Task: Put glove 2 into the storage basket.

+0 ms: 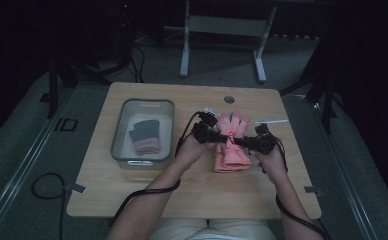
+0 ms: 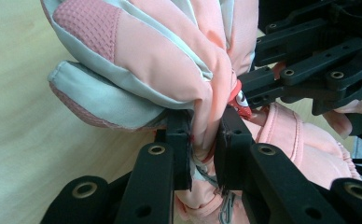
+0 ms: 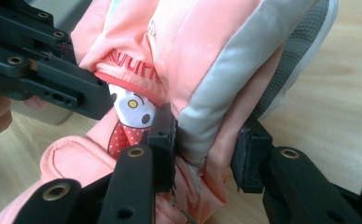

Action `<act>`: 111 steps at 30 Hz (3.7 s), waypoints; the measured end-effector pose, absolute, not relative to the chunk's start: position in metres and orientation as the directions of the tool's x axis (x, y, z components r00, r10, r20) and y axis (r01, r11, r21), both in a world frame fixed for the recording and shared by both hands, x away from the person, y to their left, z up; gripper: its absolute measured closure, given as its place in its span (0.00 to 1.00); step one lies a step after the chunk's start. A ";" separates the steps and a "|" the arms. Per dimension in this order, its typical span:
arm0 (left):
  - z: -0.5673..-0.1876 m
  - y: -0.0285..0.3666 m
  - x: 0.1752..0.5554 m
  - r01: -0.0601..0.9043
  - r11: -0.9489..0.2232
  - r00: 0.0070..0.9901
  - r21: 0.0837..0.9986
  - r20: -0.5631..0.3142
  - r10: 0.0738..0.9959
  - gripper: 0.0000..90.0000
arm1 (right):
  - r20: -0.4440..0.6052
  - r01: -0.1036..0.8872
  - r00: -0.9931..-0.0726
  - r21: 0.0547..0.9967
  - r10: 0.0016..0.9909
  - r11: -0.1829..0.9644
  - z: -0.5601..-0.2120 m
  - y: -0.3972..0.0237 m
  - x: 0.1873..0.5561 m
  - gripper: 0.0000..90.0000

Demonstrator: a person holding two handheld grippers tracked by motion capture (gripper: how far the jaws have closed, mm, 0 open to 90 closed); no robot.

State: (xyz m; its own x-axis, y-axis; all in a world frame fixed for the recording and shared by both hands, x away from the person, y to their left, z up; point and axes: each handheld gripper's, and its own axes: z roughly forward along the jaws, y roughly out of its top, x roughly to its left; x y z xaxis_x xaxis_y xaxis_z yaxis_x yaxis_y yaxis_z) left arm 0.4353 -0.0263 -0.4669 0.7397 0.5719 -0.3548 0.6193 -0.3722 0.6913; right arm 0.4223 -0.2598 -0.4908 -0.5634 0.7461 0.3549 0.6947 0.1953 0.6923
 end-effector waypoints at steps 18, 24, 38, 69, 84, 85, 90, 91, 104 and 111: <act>-0.413 0.013 0.431 0.585 -0.314 0.728 0.747 -0.314 0.610 0.86 | 0.331 0.624 -0.613 0.760 0.717 0.182 -0.438 -0.226 0.429 0.72; -0.399 0.035 0.428 0.581 -0.299 0.713 0.757 -0.296 0.636 0.86 | 0.336 0.613 -0.637 0.767 0.693 0.192 -0.426 -0.206 0.435 0.73; -0.375 0.105 0.415 0.593 -0.237 0.636 0.770 -0.268 0.723 0.86 | 0.301 0.561 -0.722 0.782 0.622 0.272 -0.399 -0.132 0.450 0.73; -0.445 0.230 0.406 0.711 0.016 0.401 0.703 -0.423 0.813 0.86 | 0.224 0.517 -0.833 0.642 0.506 0.566 -0.429 0.023 0.490 0.73; -0.487 0.245 0.416 0.801 0.027 0.317 0.597 -0.462 0.828 0.86 | 0.244 0.580 -0.798 0.557 0.551 0.594 -0.474 0.046 0.494 0.73; -0.488 0.246 0.416 0.805 0.018 0.317 0.593 -0.457 0.831 0.86 | 0.252 0.587 -0.794 0.550 0.553 0.593 -0.476 0.046 0.494 0.73; -0.493 0.246 0.417 0.815 0.008 0.313 0.580 -0.451 0.836 0.85 | 0.255 0.584 -0.798 0.553 0.546 0.595 -0.481 0.043 0.494 0.72; -0.493 0.245 0.417 0.816 0.000 0.312 0.578 -0.440 0.842 0.85 | 0.255 0.581 -0.800 0.559 0.544 0.592 -0.482 0.041 0.495 0.71; -0.491 0.236 0.421 0.823 -0.028 0.270 0.567 -0.347 0.898 0.76 | 0.221 0.584 -0.787 0.569 0.576 0.579 -0.484 0.037 0.497 0.66; -0.482 0.238 0.419 0.797 -0.036 0.275 0.602 -0.310 0.910 0.53 | 0.274 0.616 -0.764 0.581 0.584 0.533 -0.476 0.031 0.502 0.57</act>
State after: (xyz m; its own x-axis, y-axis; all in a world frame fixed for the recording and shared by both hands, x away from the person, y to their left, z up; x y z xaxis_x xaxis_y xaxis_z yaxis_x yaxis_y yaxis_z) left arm 0.4190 0.2384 -0.4824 0.2755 0.9100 -0.3099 0.7973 -0.0362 0.6024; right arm 0.5015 0.0308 -0.4763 -0.7640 0.5842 0.2739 0.6155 0.5326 0.5809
